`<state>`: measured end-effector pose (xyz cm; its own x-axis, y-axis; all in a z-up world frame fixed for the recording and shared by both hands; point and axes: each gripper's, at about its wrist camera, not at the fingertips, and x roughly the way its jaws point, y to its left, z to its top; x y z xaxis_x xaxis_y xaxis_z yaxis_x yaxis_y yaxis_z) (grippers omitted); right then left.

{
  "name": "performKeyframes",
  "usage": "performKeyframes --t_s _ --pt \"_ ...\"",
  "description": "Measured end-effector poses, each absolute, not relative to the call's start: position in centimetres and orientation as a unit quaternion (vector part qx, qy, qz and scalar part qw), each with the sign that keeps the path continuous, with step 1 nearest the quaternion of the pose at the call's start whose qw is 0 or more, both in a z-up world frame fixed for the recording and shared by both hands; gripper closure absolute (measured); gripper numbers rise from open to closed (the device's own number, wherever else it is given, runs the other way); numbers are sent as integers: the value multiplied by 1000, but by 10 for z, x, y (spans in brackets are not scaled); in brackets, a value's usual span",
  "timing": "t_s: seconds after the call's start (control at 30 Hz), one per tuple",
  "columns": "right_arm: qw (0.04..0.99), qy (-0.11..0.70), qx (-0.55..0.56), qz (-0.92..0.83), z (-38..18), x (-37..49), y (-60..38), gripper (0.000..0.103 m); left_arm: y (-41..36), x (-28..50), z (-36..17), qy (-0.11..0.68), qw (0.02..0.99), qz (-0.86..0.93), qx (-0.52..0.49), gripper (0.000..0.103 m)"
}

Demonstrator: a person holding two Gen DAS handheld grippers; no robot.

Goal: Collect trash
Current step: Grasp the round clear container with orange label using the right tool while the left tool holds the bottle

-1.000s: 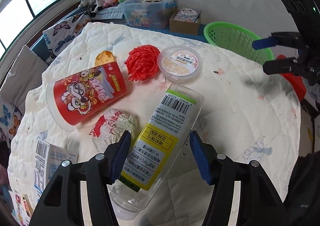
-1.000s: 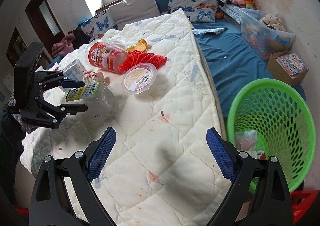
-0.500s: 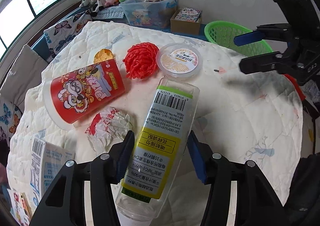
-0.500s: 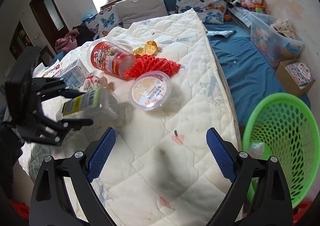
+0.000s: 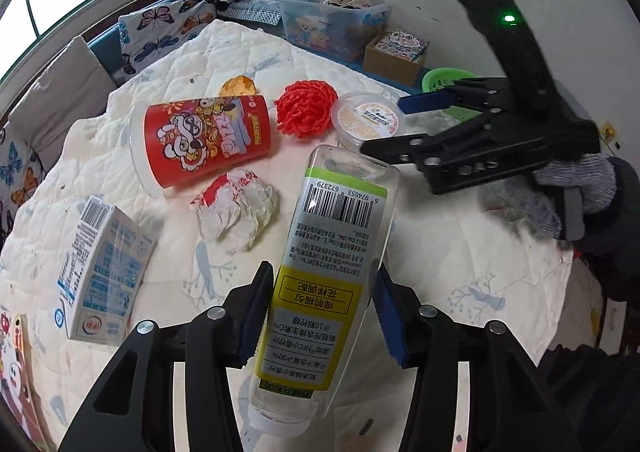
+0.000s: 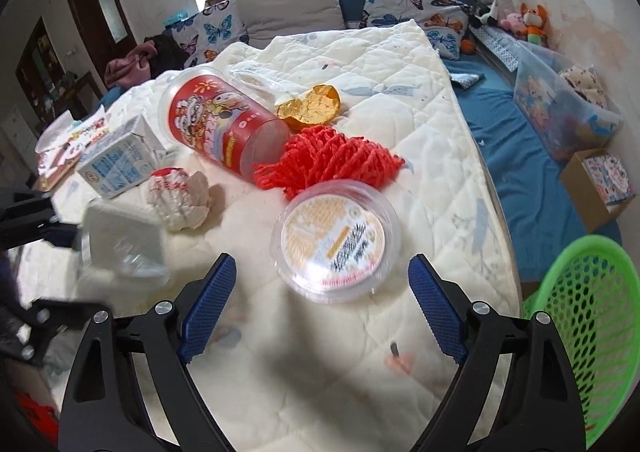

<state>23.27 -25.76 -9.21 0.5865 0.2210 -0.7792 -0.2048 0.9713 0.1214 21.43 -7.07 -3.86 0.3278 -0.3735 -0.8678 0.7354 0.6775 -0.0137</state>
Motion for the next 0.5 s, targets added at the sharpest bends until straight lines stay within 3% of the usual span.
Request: performKeyframes --t_s 0.27,0.5 --pt "888 450 -3 100 -107 247 -259 36 -70 220 -49 476 789 -339 190 55" --pt "891 442 25 102 -100 234 -274 37 -67 226 -55 481 791 -331 185 54"
